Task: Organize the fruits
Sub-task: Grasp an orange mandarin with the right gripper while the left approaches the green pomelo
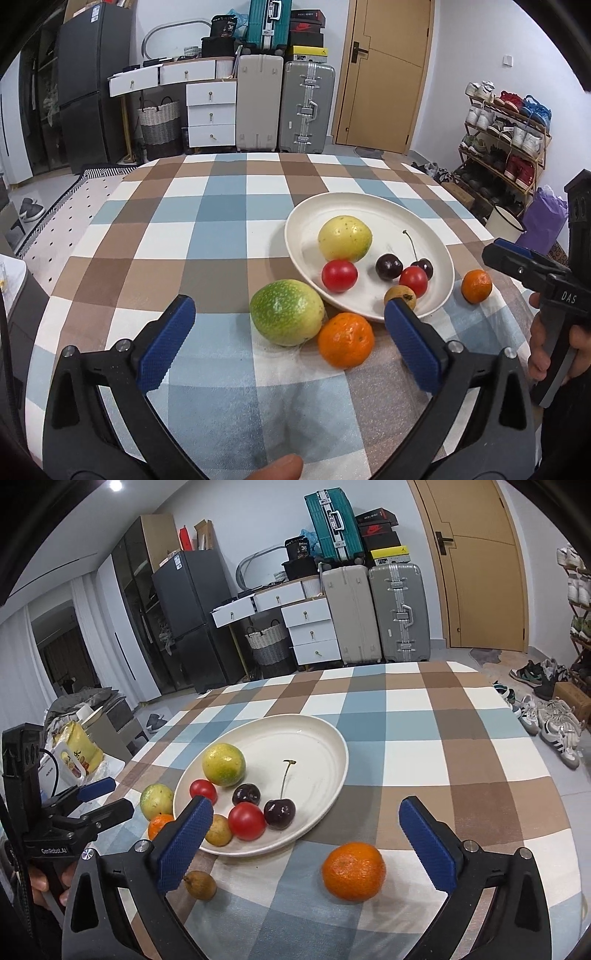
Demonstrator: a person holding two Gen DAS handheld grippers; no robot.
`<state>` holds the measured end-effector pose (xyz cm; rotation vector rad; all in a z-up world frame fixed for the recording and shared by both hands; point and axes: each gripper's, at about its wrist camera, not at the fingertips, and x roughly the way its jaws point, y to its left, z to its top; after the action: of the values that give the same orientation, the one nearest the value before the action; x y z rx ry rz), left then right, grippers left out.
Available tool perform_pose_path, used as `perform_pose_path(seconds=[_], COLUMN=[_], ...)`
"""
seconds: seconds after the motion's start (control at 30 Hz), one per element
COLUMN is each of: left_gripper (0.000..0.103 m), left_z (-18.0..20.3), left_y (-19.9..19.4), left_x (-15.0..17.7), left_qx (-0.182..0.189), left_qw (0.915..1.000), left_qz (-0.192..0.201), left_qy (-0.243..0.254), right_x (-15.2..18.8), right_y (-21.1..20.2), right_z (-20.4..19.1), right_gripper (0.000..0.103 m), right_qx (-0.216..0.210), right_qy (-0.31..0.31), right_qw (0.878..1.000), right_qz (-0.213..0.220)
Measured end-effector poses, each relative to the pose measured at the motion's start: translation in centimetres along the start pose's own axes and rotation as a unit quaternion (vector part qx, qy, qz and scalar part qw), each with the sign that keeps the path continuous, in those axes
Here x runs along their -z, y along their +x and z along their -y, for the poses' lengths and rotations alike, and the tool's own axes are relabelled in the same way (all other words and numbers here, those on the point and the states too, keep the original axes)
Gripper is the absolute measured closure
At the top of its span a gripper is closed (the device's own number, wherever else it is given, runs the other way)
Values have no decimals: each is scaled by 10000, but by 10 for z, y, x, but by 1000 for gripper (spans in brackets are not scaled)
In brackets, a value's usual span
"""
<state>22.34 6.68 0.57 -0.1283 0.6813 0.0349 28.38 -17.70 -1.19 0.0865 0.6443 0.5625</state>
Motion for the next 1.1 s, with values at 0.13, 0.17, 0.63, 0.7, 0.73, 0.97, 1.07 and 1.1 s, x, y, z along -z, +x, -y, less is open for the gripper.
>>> perform_pose_path(seconds=[0.13,0.17,0.63,0.7,0.73,0.97,1.07,1.1], left_gripper=[1,1,1,1,1,1,1,1], left_z=[-4,-6,-18,-20,-20,-24,-26,-27], left_y=[6,7,26,27,27,31,33,34], left_x=[2,3,9,9,9,9,9,9], left_qx=[-43,-40,-82,-94,-96,-97,-101,-94], left_qw=[10000,10000,9994,9994,9993,9989,9985,9984], left_qz=[-36,-73,-227,-225,-229,-290,-327,-323], left_qy=[-17,-41,-249,-266,-278,-363,-421,-446], right_x=[2,1,10,12,14,20,20,20], right_y=[-2,-1,19,23,25,34,35,34], right_z=[7,9,27,28,28,30,29,28], right_gripper=[1,1,1,1,2,20,26,28], right_qx=[40,44,251,272,284,343,328,333], right_qy=[76,98,243,241,240,224,173,158], right_qw=[10000,9999,9961,9952,9946,9918,9919,9920], right_qz=[-50,-78,-805,-912,-970,-1211,-1217,-1211])
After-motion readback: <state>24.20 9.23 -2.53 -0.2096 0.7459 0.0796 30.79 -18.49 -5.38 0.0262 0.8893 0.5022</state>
